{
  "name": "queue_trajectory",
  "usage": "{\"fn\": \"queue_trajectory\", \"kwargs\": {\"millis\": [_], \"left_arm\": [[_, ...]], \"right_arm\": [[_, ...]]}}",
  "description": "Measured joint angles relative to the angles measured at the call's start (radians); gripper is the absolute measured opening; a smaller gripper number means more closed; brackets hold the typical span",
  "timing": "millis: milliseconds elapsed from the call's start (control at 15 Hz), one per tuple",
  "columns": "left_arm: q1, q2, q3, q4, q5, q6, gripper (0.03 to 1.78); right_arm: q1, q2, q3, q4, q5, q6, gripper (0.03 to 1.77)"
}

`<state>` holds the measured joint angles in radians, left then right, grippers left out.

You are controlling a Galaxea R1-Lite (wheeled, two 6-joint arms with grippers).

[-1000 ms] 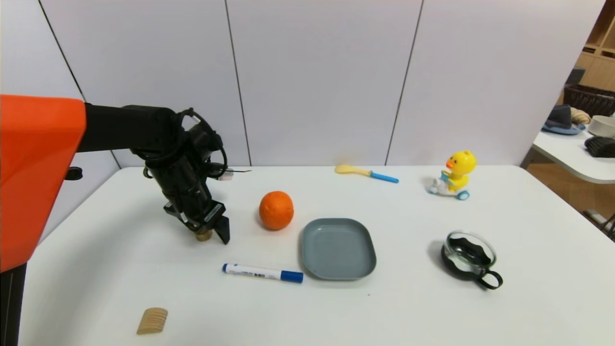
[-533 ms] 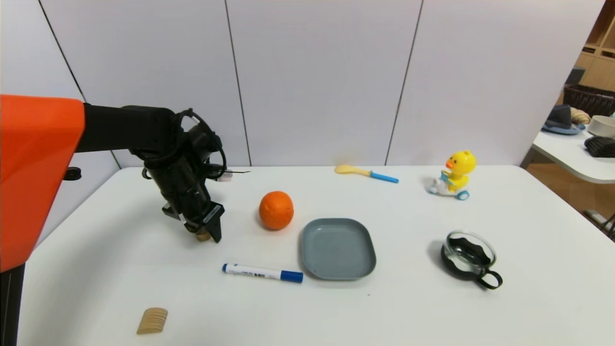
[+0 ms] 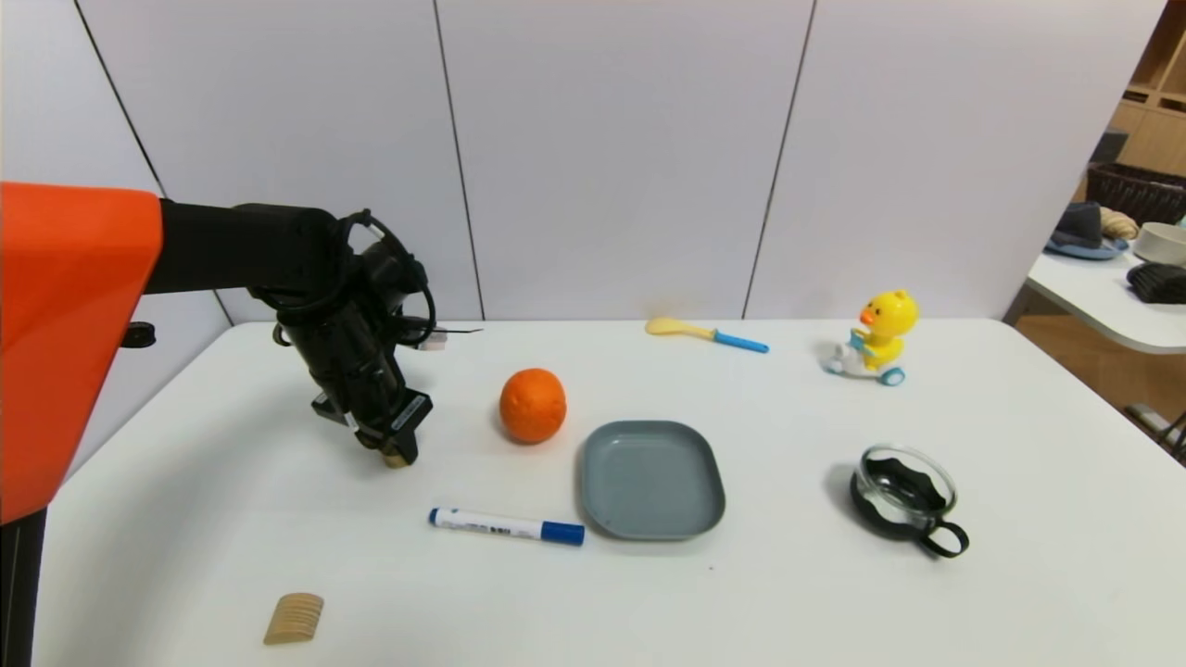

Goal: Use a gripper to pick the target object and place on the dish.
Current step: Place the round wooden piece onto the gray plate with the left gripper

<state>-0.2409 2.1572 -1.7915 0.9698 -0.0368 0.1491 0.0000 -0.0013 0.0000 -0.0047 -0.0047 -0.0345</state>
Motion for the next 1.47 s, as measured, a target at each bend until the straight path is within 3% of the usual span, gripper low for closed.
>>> {"fn": "queue_trajectory", "kwargs": {"millis": [467, 867, 1067, 1467], "left_arm": [[0.014, -0.089, 0.001, -0.048, 0.004, -0.017, 0.51], [0.0, -0.22, 0.008, -0.351, -0.007, -0.017, 0.51], [-0.073, -0.253, 0.025, -0.492, -0.058, -0.021, 0.51], [-0.28, -0.281, 0.016, -0.548, -0.112, -0.098, 0.51]], "right_arm": [[0.0, 0.0, 0.0, 0.0, 0.0, 0.0, 1.71], [0.0, 0.0, 0.0, 0.0, 0.0, 0.0, 1.71], [0.0, 0.0, 0.0, 0.0, 0.0, 0.0, 1.71], [0.0, 0.0, 0.0, 0.0, 0.0, 0.0, 1.71]]}}
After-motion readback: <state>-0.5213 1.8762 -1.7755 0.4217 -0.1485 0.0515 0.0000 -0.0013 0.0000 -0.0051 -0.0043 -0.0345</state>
